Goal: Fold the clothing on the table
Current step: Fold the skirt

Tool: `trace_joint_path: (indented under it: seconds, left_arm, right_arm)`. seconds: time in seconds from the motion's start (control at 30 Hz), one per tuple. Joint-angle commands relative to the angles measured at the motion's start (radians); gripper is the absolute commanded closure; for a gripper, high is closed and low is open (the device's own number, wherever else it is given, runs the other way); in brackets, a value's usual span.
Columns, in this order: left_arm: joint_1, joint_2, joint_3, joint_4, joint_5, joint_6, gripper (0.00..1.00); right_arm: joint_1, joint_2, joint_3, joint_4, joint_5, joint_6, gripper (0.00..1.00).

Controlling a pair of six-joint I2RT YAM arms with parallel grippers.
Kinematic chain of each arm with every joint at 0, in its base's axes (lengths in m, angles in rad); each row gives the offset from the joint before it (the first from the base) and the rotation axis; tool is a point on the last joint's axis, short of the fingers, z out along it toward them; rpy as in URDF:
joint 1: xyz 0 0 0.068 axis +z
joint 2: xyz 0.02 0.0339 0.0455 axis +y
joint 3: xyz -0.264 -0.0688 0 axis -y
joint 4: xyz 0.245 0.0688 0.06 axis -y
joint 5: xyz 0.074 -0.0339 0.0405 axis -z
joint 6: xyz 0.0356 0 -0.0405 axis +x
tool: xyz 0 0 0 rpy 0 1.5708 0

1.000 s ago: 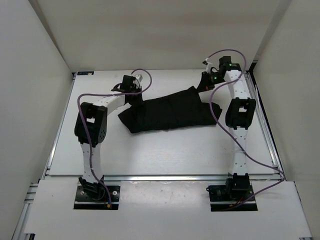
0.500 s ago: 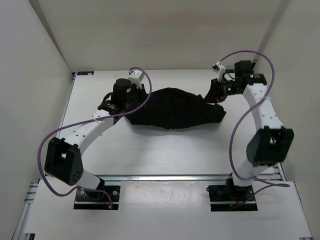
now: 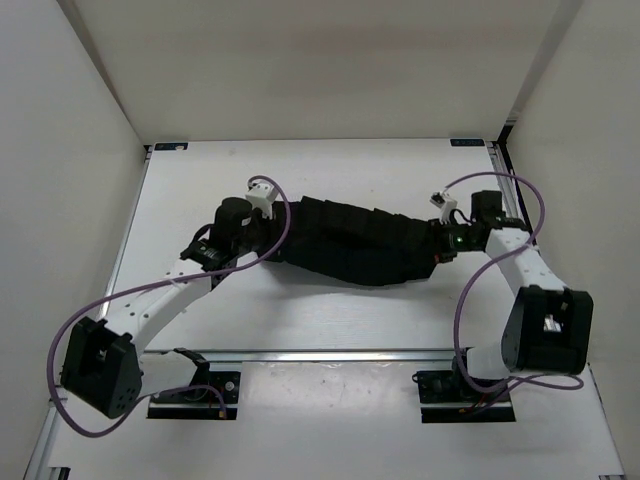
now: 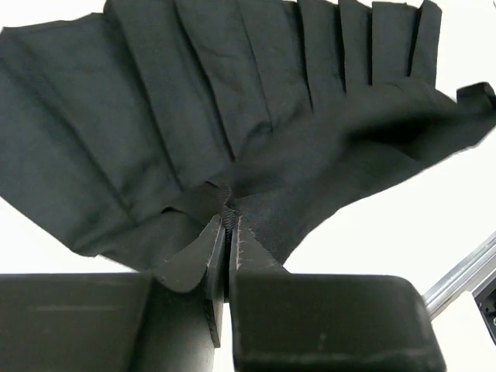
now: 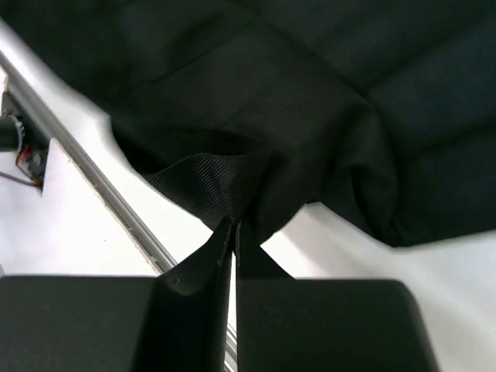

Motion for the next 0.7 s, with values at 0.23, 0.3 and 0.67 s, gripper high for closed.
trace_joint_path:
  seconds: [0.23,0.3,0.67]
  left_arm:
    - [0.148,-0.158,-0.036,-0.041,0.047,0.022,1.00]
    - [0.133,-0.169,-0.041,-0.035,0.038,0.021,1.00]
    - [0.100,-0.201,-0.055,-0.101,0.072,-0.033,1.00]
  right_arm:
    - [-0.211,-0.148,-0.120,0.208,-0.019,0.054,1.00]
    - [-0.223,-0.145,-0.114,0.207,-0.016,0.048,1.00]
    - [-0.101,-0.251,-0.166,0.187,0.053,0.029,1.00]
